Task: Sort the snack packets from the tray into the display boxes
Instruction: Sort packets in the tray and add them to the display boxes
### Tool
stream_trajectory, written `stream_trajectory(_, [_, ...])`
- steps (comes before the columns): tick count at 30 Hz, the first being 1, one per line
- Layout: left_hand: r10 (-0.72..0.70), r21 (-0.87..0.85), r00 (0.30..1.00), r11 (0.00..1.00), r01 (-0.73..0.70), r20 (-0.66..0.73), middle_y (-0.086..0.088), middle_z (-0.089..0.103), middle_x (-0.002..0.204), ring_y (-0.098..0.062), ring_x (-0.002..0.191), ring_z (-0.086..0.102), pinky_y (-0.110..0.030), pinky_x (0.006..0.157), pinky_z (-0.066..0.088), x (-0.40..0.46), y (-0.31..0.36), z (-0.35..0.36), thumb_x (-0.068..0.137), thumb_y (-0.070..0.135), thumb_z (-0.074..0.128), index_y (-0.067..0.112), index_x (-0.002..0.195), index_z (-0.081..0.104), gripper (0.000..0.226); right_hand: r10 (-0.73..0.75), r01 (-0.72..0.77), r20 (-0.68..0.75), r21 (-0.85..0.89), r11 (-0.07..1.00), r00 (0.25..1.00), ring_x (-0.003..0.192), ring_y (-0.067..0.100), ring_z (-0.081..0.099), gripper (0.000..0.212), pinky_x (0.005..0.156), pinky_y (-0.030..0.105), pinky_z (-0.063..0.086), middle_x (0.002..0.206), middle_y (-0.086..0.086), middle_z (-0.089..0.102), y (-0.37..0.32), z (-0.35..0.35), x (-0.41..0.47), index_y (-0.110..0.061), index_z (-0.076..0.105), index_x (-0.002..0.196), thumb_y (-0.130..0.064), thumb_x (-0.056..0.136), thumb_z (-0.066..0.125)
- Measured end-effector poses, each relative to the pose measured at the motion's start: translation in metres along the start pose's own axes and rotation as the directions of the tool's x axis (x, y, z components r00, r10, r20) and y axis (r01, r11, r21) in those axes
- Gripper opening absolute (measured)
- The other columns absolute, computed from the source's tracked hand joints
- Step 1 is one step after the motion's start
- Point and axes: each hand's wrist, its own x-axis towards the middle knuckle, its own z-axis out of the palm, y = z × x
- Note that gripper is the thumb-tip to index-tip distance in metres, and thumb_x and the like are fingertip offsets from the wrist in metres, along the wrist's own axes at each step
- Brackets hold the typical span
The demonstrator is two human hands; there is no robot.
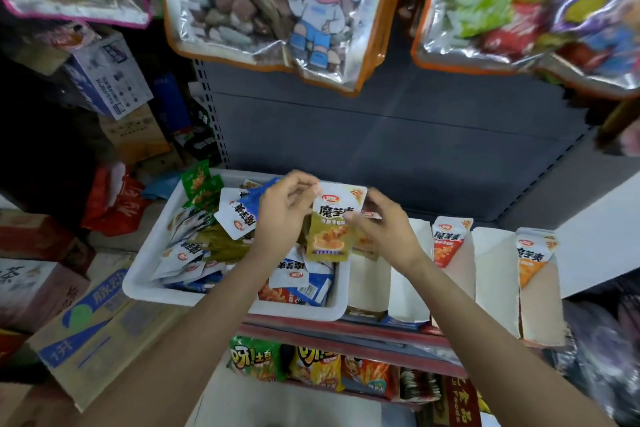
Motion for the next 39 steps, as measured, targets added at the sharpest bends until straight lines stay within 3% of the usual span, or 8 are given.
stream_trajectory(5, [-0.027,-0.023,0.995,0.999,0.029,0.096,0.004,0.066,0.087,-0.019,0.093,0.065,-0.045,0.084,0.055,0.004,0.007,0.036,0.090,0.011,0.061,0.027,0.083,0.060,0.018,-0.016,0.011,-0.142,-0.040,0.999,0.990,0.087,0.008,0.068,0.010,0.077,0.032,0.056,0.091,-0.006,0.072,0.010,-0.035,-0.007,-0.015,0.071,0.093,-0.011,0.088,0.063])
stream_trajectory(10, [0.056,0.292,0.969,0.948,-0.127,0.241,0.005,0.066,0.087,-0.010,0.085,0.064,-0.027,0.080,0.054,0.009,0.006,0.059,0.090,0.015,0.061,0.014,0.090,0.064,0.003,0.010,-0.038,-0.207,-0.132,0.991,0.978,0.078,0.023,0.065,0.015,0.072,0.044,0.052,0.081,0.007,0.071,0.040,-0.054,-0.013,-0.009,0.070,0.085,-0.020,0.090,0.062])
stream_trajectory(15, [0.052,0.392,0.964,0.907,-0.155,0.261,-0.001,0.068,0.090,-0.011,0.083,0.063,-0.024,0.080,0.052,0.016,-0.007,0.066,0.088,0.012,0.063,0.009,0.091,0.066,0.005,0.054,-0.108,-0.229,-0.231,0.967,0.972,0.056,0.006,0.043,0.031,0.054,0.021,0.034,0.057,-0.006,0.051,0.052,-0.049,-0.009,-0.019,0.052,0.059,-0.016,0.087,0.065])
stream_trajectory(18, [0.023,0.442,0.963,0.886,-0.144,0.268,0.001,0.068,0.089,-0.010,0.081,0.063,-0.028,0.081,0.053,0.022,-0.020,0.070,0.086,0.011,0.065,0.011,0.089,0.068,0.004,0.023,-0.080,-0.230,-0.242,0.967,0.973,0.068,0.003,0.052,0.004,0.061,0.010,0.039,0.078,-0.005,0.062,0.053,-0.049,-0.006,-0.012,0.067,0.085,-0.012,0.087,0.065])
stream_trajectory(20, [-0.007,0.498,0.969,0.859,-0.120,0.245,0.001,0.069,0.088,-0.009,0.078,0.061,-0.029,0.079,0.052,0.025,-0.027,0.074,0.086,0.011,0.065,0.013,0.088,0.068,0.004,0.033,-0.099,-0.223,-0.293,0.951,0.974,0.076,0.006,0.056,0.013,0.064,0.008,0.039,0.090,-0.002,0.066,0.056,-0.050,-0.002,-0.007,0.070,0.099,-0.012,0.088,0.064])
stream_trajectory(30, [-0.088,0.840,0.972,0.522,-0.144,0.220,-0.001,0.067,0.098,-0.015,0.082,0.061,-0.022,0.057,0.038,0.027,-0.044,0.092,0.095,0.027,0.052,0.018,0.103,0.061,0.015,0.122,-0.202,-0.188,-0.505,0.839,0.975,0.086,0.023,0.064,0.013,0.080,0.032,0.052,0.099,0.009,0.069,0.073,-0.042,0.020,-0.006,0.068,0.099,-0.013,0.090,0.060])
stream_trajectory(35, [-0.069,0.731,0.987,0.679,-0.061,0.146,0.000,0.069,0.095,-0.015,0.082,0.064,-0.024,0.060,0.044,0.024,-0.051,0.078,0.091,0.023,0.059,0.013,0.101,0.060,0.014,0.072,-0.191,-0.260,-0.466,0.864,0.963,0.088,0.020,0.062,0.017,0.080,0.029,0.053,0.107,0.010,0.063,0.072,-0.038,0.014,-0.008,0.065,0.105,-0.015,0.090,0.062])
stream_trajectory(39, [-0.105,0.704,0.969,0.705,-0.086,0.224,-0.003,0.067,0.103,-0.014,0.089,0.063,-0.025,0.076,0.051,0.011,-0.063,0.048,0.092,0.018,0.057,0.013,0.105,0.061,0.015,-0.114,-0.004,-0.220,-0.475,0.880,0.969,0.088,0.018,0.060,0.017,0.081,0.031,0.053,0.110,0.010,0.057,0.062,-0.028,-0.002,-0.007,0.065,0.106,-0.008,0.091,0.057])
